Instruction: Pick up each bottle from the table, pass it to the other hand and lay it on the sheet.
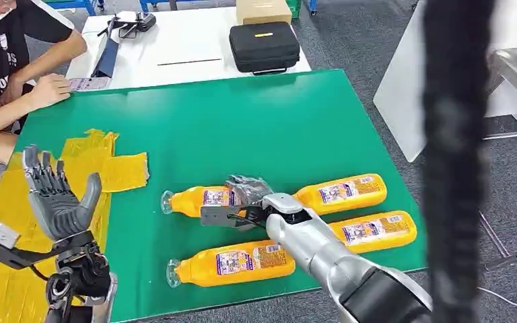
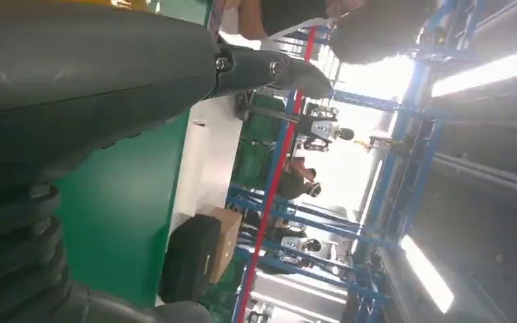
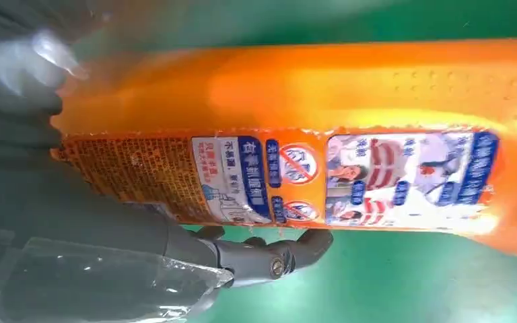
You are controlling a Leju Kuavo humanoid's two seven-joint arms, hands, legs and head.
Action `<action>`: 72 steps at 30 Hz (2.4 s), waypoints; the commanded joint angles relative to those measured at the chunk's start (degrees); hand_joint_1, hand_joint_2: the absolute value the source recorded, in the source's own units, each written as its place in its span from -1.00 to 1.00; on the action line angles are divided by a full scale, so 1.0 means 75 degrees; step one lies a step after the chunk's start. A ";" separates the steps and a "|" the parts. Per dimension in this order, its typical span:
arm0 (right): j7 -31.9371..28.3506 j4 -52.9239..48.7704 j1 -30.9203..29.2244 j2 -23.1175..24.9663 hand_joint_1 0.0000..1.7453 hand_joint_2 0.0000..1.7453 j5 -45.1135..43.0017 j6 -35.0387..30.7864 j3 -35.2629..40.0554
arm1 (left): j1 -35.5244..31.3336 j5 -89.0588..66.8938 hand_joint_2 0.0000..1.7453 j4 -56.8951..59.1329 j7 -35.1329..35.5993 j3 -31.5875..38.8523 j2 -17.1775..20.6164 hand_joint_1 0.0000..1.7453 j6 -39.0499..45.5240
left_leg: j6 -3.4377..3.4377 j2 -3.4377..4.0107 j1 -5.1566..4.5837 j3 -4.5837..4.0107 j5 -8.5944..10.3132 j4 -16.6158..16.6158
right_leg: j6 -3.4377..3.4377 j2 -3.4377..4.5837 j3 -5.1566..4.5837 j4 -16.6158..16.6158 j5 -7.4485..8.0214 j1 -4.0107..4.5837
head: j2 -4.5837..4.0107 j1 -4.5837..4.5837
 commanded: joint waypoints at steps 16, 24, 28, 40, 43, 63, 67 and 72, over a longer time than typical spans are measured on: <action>0.1141 0.1156 -0.0131 -0.0088 1.00 1.00 0.1118 -0.0616 -0.0409 | -0.0131 -0.0194 1.00 0.0141 0.0212 0.0134 -0.0263 -1.00 -0.0182 | -0.0029 -0.0021 0.0009 0.0048 -0.0015 0.0002 | -0.0005 -0.0036 0.0058 -0.0007 -0.0021 0.0011 | 0.0000 0.0000; 0.1053 0.0907 -0.0062 -0.0042 1.00 1.00 0.1310 -0.1436 -0.0825 | -0.0011 -0.0228 1.00 -0.0017 0.0216 0.0203 -0.0246 -1.00 -0.0187 | -0.0019 -0.0011 0.0006 0.0038 -0.0007 -0.0001 | -0.0003 -0.0021 0.0044 -0.0009 -0.0013 0.0007 | 0.0000 -0.0003; -0.0026 -0.0126 0.0324 -0.0014 1.00 1.00 0.0711 -0.2900 -0.1615 | 0.0073 -0.0302 1.00 -0.0137 0.0163 0.0163 -0.0172 -1.00 -0.0277 | -0.0020 -0.0009 0.0006 0.0034 -0.0009 0.0003 | -0.0003 -0.0018 0.0041 -0.0005 -0.0014 0.0007 | 0.0000 0.0003; -0.2458 -0.3465 0.2078 0.0004 1.00 1.00 -0.1649 -0.4211 -0.2894 | 0.0045 -0.1236 1.00 -0.0237 0.0537 -0.0446 0.0070 -1.00 -0.0323 | -0.0029 -0.0008 0.0011 0.0034 -0.0023 0.0011 | -0.0005 -0.0022 0.0041 0.0004 -0.0026 0.0012 | 0.0000 0.0000; -0.3047 -0.4808 0.2882 -0.0005 1.00 1.00 -0.2574 -0.4204 -0.3015 | -0.0153 -0.1871 1.00 -0.0161 0.0861 -0.0878 0.0209 -1.00 -0.0267 | -0.0021 -0.0039 0.0008 0.0009 -0.0009 0.0003 | -0.0005 -0.0047 0.0021 0.0000 -0.0022 0.0010 | 0.0000 0.0003; -0.4950 -0.5328 0.3118 0.0040 1.00 1.00 -0.5272 -0.3077 -0.2714 | -0.1774 -0.2226 1.00 0.0900 0.2419 -0.2417 0.0526 -1.00 -0.1273 | -0.0018 -0.0038 0.0003 -0.0006 -0.0001 0.0003 | -0.0001 -0.0045 0.0002 0.0000 -0.0013 0.0004 | 0.0000 -0.0003; -0.4952 -0.5066 0.2961 0.0077 1.00 1.00 -0.5245 -0.2835 -0.2416 | -0.1977 -0.1846 1.00 0.0957 0.2618 -0.2747 0.0564 -1.00 -0.1373 | -0.0021 -0.0019 0.0004 0.0005 -0.0009 0.0007 | -0.0001 -0.0025 0.0012 0.0001 -0.0013 0.0004 | 0.0000 -0.0003; -0.4957 -0.4535 0.2747 0.0083 1.00 1.00 -0.5021 -0.2739 -0.2043 | -0.2015 -0.1215 1.00 0.0920 0.2640 -0.2948 0.0705 -1.00 -0.1729 | -0.0021 -0.0008 0.0004 0.0006 -0.0008 -0.0001 | -0.0003 -0.0013 0.0013 -0.0006 -0.0007 0.0004 | 0.0000 0.0000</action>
